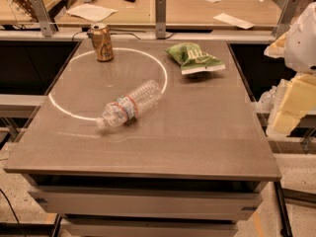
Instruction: Place water bottle upright
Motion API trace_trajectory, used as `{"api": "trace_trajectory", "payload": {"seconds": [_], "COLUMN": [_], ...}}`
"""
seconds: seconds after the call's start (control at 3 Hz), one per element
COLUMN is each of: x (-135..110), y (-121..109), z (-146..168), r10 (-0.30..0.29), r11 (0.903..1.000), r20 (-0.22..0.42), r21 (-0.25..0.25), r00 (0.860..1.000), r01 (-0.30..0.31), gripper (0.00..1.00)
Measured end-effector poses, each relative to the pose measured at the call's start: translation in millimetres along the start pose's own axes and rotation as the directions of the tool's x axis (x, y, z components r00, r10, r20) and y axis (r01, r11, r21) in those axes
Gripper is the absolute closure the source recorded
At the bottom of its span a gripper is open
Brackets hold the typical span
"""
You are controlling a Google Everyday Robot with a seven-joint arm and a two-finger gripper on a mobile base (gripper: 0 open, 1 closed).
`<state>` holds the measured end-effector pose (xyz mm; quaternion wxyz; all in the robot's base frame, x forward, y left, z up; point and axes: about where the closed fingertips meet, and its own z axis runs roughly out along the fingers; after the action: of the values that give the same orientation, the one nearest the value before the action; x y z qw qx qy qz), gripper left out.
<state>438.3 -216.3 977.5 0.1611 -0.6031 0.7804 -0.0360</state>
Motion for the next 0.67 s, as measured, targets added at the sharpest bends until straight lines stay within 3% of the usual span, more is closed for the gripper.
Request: {"api": "trace_trajectory", "payload": {"seconds": [0.33,0.67], "x": [0.0,-5.5], "y": [0.0,0.8], "z": [0.0,-0.6], "r10": [0.0,-0.055], "r11": [1.0,0.9985], "r20": [0.0,-0.009], "r21": [0.0,0.005], "r00": [1.0,0.998], "r01": [0.0,0.055], "gripper": [0.0,0.0]}}
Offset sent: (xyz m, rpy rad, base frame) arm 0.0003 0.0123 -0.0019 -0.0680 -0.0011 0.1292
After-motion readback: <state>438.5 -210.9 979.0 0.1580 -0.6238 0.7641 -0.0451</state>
